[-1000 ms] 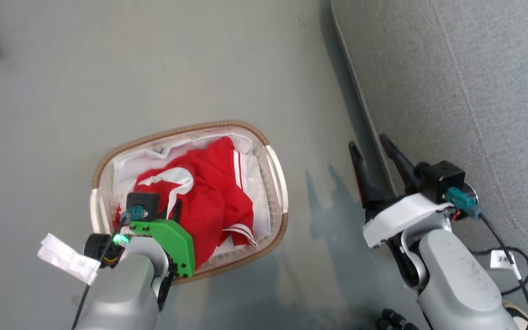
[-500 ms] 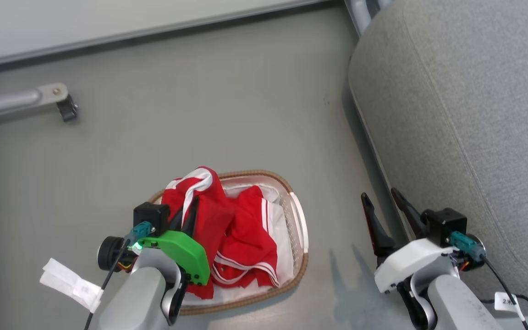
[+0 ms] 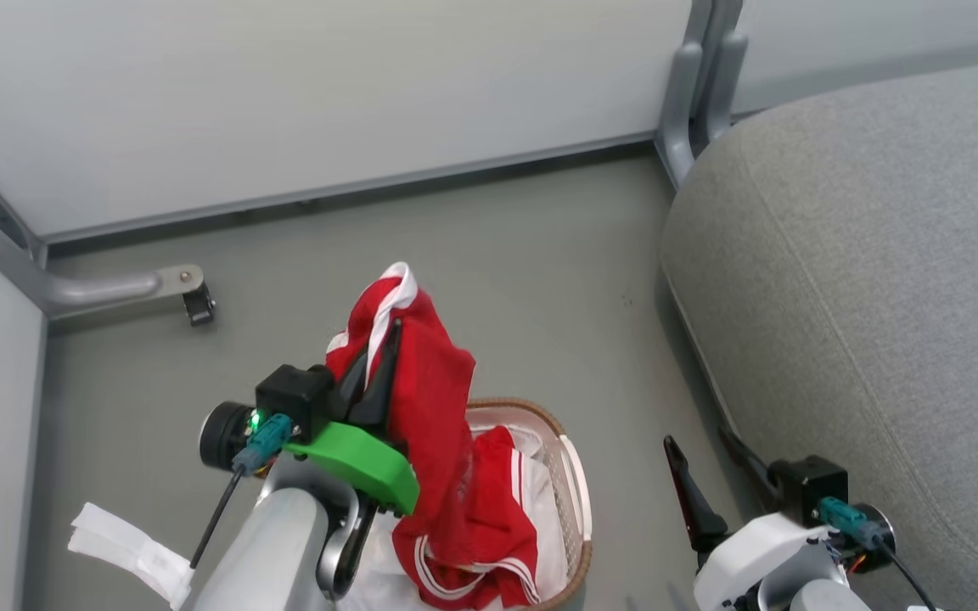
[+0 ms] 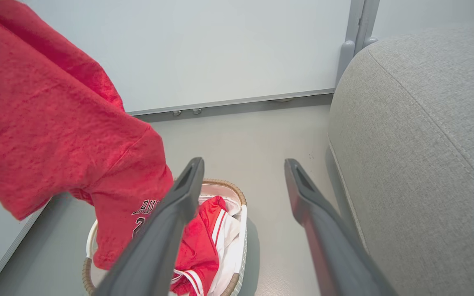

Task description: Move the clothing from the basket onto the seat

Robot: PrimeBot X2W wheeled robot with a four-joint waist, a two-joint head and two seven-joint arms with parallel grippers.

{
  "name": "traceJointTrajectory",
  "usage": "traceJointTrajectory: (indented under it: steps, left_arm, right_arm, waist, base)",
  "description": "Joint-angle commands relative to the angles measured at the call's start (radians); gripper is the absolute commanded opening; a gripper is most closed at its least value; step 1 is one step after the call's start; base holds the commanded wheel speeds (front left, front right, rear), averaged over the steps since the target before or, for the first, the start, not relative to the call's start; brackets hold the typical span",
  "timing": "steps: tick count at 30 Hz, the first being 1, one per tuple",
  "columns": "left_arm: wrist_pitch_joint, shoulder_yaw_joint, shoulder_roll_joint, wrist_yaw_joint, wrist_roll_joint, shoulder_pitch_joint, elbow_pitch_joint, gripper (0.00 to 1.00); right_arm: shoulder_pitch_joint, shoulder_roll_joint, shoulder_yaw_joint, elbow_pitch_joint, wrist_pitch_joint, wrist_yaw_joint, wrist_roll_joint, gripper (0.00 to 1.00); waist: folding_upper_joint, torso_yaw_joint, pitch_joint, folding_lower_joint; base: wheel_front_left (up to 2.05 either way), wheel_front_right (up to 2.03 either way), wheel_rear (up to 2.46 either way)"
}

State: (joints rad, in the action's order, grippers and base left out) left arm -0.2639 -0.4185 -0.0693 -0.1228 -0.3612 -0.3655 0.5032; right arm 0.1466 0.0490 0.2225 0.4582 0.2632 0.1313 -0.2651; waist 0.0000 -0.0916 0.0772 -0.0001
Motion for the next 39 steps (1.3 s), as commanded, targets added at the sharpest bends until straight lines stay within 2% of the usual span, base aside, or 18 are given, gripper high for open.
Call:
traceJointTrajectory:
  steps: [1,10,18,24,31,39]
  left_arm:
    - [-0.001,0.002,0.004,-0.003,0.015,0.009,-0.032,0.0]
    - [-0.001,-0.019,0.014,-0.007,0.01,-0.058,-0.228,0.0]
    - [-0.001,-0.033,0.017,-0.009,-0.002,-0.095,-0.315,0.0]
    - [-0.001,-0.059,0.017,0.004,-0.027,-0.091,-0.33,0.0]
    - [-0.001,-0.092,0.017,0.012,-0.051,-0.074,-0.322,0.0]
    - [-0.001,-0.151,0.017,0.019,-0.091,-0.075,-0.327,0.0]
  right_arm:
    - [-0.021,0.004,0.001,0.001,0.002,-0.001,0.007,1.0]
    - [-0.052,0.004,-0.01,0.02,0.002,-0.001,0.025,1.0]
    - [-0.053,0.004,0.022,0.015,0.002,-0.001,0.022,1.0]
    - [-0.003,0.004,0.124,-0.052,0.002,-0.001,0.058,1.0]
    - [0.101,0.007,0.289,-0.082,0.002,-0.001,0.054,1.0]
    - [0.208,0.005,0.32,-0.023,0.002,-0.001,0.09,1.0]
  waist:
    - [0.0,0.012,-0.044,0.0001]
    - [0.0,0.035,-0.07,0.0001]
    - [0.0,0.047,-0.083,0.0001]
    - [0.0,0.05,-0.082,0.0001]
    - [0.0,0.06,-0.08,0.0001]
    - [0.0,0.095,-0.081,0.0001]
  base:
    - [0.0,0.0,0.0]
    - [0.0,0.0,0.0]
    - [0.0,0.0,0.0]
    - [0.0,0.0,0.0]
    - [0.0,0.0,0.0]
    - [0.0,0.0,0.0]
